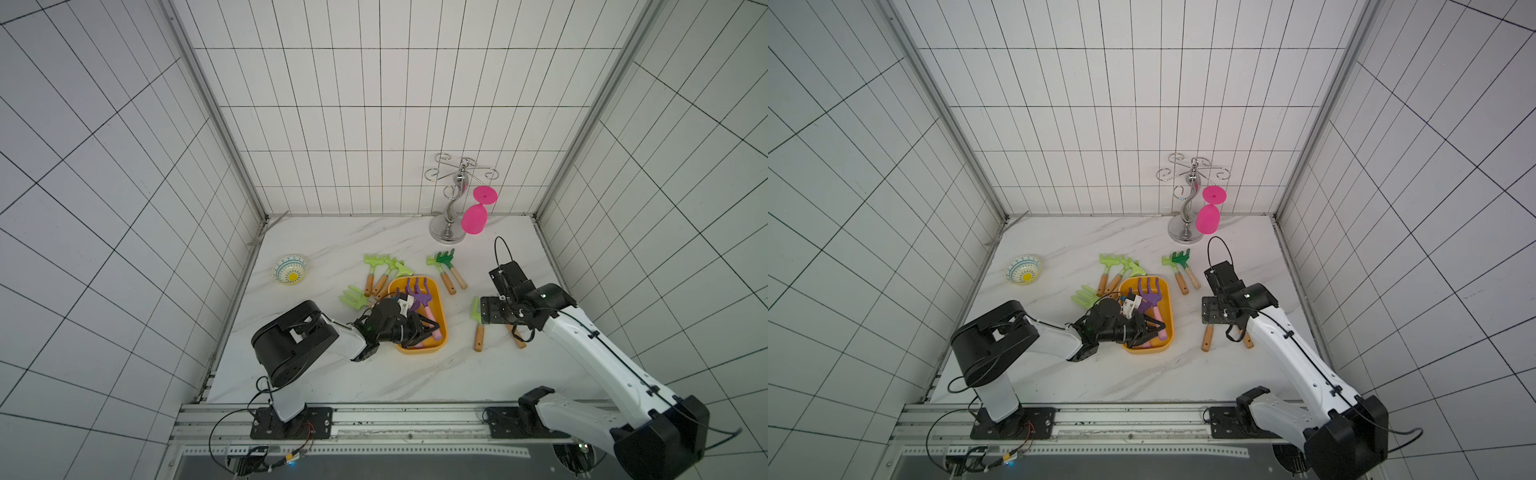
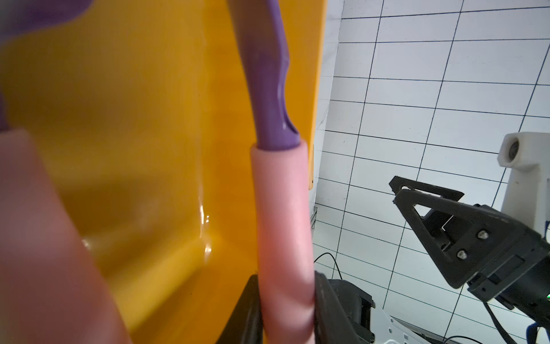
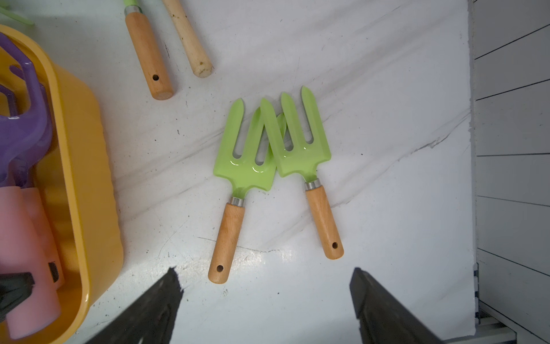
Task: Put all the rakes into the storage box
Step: Place the rake in the storage box.
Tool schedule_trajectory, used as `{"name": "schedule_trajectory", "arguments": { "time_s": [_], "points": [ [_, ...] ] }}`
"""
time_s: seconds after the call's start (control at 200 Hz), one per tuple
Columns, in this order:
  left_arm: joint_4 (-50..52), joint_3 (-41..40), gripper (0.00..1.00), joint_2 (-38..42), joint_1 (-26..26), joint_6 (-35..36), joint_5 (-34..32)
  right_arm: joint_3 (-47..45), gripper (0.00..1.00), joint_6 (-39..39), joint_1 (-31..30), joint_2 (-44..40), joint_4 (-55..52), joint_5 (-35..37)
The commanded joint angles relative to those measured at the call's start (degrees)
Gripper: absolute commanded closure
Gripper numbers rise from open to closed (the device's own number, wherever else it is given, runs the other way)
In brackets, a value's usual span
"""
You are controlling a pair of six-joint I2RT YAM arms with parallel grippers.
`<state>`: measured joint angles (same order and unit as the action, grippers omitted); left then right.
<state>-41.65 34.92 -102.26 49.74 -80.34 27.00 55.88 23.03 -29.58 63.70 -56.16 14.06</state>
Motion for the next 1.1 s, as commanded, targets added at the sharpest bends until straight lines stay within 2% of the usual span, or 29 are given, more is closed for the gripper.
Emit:
{"name": "schedule_trajectory", "arguments": {
  "time_s": [0.0,0.205,0.375,0.585,0.76,0.869,0.994,1.054,1.099],
  "points": [
    [6.0,0.3,0.68,-0.1,0.3,0.3,0.6,-2.4,0.08,1.1,0.5,-0.8,0.6,-0.5],
    [18.4,2.9,0.45,3.9,0.2,4.7,-0.5,-3.3,0.08,1.7,0.4,-1.7,0.8,-0.3],
    [31.4,6.6,0.35,8.0,0.5,9.5,-2.8,-3.7,0.08,2.0,0.4,-2.2,1.0,-0.5],
    [50.7,13.2,0.28,14.2,1.9,19.3,-10.6,-3.9,0.08,2.2,0.4,-2.5,2.0,-1.9],
    [61.3,17.6,0.28,18.8,3.0,25.8,-16.5,-3.6,0.08,1.7,0.3,-1.4,3.5,-2.9],
    [68.8,21.0,0.27,24.6,3.5,31.4,-24.7,-2.4,0.08,0.3,0.4,0.7,4.9,-3.3],
    [78.1,24.7,0.23,29.2,3.2,39.7,-37.5,0.6,0.08,-1.9,0.4,5.8,5.5,-3.3],
    [80.5,25.3,0.22,30.0,1.5,43.5,-39.8,2.4,0.08,-2.9,0.4,8.7,5.6,-3.1],
    [81.3,25.3,0.22,29.8,-0.9,45.6,-38.7,3.8,0.08,-3.0,0.6,10.6,5.4,-2.7]
  ]
}}
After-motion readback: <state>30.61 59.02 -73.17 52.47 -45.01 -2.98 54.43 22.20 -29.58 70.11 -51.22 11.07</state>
